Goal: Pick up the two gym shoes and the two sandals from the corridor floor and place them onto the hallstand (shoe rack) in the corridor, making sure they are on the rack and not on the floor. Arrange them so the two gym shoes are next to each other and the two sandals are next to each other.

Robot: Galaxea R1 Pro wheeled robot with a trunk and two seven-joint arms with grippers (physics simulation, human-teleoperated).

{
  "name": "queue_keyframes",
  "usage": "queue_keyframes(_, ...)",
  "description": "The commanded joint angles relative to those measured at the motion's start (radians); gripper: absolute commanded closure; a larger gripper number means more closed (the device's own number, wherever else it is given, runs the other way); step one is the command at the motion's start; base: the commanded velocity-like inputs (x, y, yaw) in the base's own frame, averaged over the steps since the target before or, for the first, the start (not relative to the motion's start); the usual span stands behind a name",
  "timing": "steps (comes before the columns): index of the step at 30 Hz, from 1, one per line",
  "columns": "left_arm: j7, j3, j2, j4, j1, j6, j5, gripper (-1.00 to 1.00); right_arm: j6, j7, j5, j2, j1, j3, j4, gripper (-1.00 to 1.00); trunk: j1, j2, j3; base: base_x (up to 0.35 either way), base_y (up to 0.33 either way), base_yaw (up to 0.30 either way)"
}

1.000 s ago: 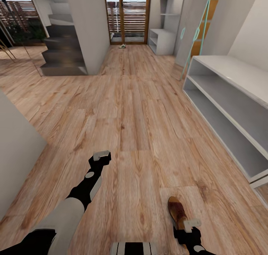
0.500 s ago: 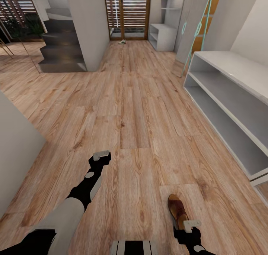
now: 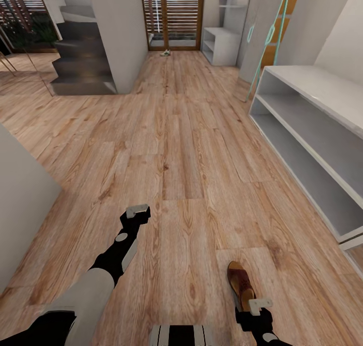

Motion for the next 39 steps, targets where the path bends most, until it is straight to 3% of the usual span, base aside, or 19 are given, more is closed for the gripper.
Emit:
queue_keyframes(1, -0.001, 0.002, -0.001, 0.001, -0.001, -0.004, 0.006, -1.0, -0.005, -0.007, 0.009, 0.0, -0.002, 0.001, 0.004, -1.0, 0.0, 0.0, -0.001, 0.0, 0.0, 0.0)
queue_keyframes(18, -0.001, 0.002, -0.001, 0.001, -0.001, -0.004, 0.006, -1.0, -0.005, -0.006, 0.009, -0.021, -0.002, 0.001, 0.004, -1.0, 0.0, -0.001, -0.005, 0.0, 0.0, 0.0)
queue_keyframes(39, -0.001, 0.002, -0.001, -0.001, -0.001, -0.004, 0.006, -1.0, -0.005, -0.005, 0.009, -0.023, -0.002, 0.002, 0.004, -1.0, 0.001, -0.001, -0.008, 0.0, 0.0, 0.0)
